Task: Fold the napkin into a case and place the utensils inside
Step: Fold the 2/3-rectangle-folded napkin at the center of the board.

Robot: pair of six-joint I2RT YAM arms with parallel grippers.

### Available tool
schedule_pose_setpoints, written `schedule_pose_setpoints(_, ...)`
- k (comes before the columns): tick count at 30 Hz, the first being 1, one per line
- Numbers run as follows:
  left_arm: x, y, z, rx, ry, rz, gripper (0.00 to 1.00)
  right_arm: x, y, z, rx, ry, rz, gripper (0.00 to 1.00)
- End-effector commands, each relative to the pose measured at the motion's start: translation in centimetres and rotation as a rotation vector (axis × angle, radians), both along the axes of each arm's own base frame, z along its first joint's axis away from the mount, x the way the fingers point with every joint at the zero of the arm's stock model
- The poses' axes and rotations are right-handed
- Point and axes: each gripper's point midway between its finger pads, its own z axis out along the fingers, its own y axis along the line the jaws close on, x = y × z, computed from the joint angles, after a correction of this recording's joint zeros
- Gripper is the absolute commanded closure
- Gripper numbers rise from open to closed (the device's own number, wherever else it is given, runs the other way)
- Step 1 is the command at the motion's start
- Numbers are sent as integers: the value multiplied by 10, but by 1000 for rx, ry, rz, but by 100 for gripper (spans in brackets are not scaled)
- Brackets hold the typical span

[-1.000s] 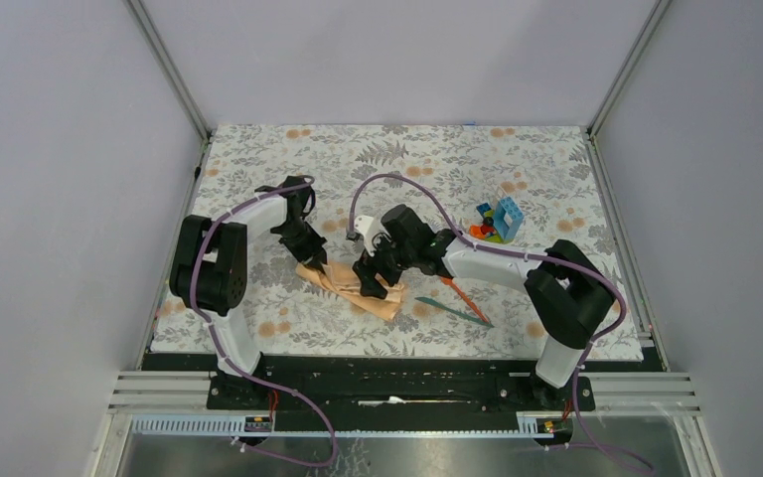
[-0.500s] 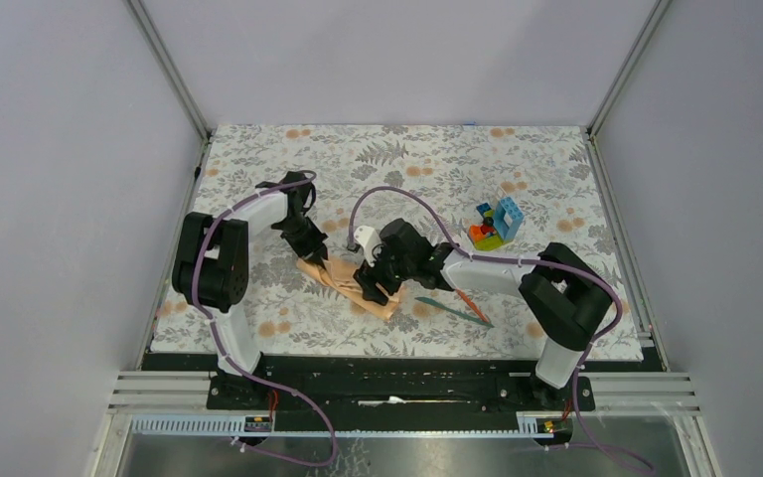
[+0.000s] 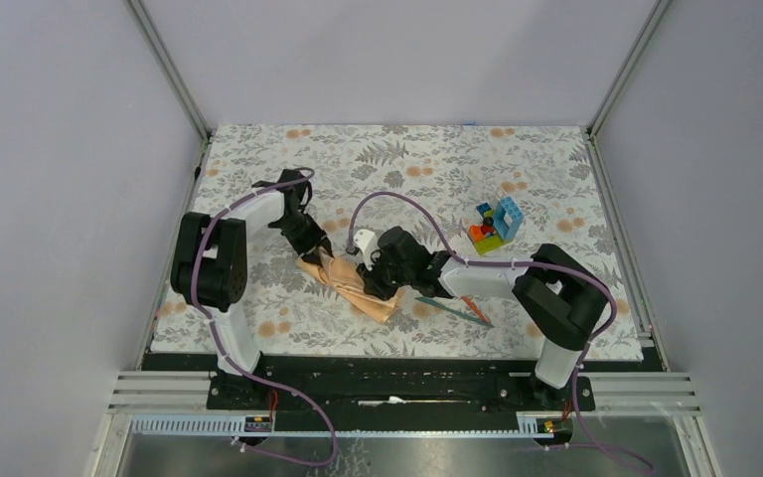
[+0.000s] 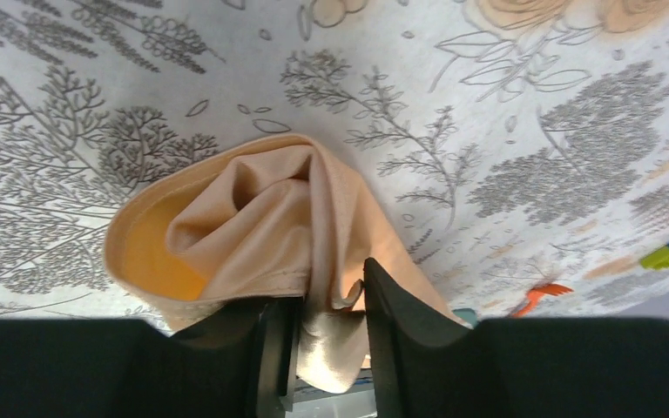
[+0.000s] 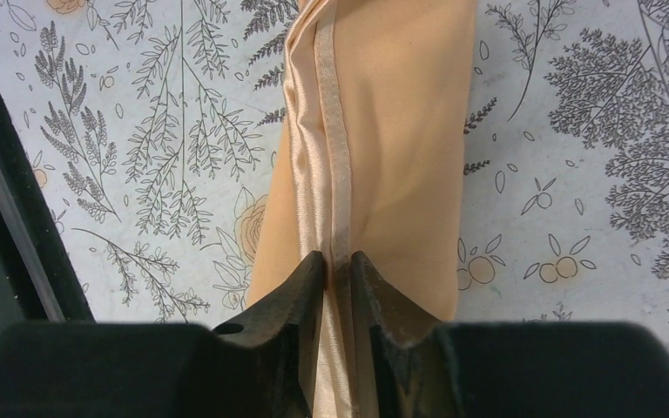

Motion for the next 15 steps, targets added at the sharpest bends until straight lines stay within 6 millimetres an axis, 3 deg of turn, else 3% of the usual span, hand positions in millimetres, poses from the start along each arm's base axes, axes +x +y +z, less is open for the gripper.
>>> schedule_pose_setpoints(1,25,-11,35,-110,-185,-51,54,-1,12,-3,36,12,-20,78)
schedule_pose_setpoints(3,29,-15,47,-158,-254,-67,41,-1,14,-6,45,29,-27,82)
schedule_pose_setpoints(6,36,-16,66,-196,-354,-91,28,-2,17,-8,67,55,-51,85)
schedule_pose_setpoints(12,36,-7,104,-186,-535,-154,16,3,17,-2,89,96,-153,87)
schedule_pose_setpoints(15,28,4,112,-143,-609,-164,15,5,18,6,109,130,-211,87)
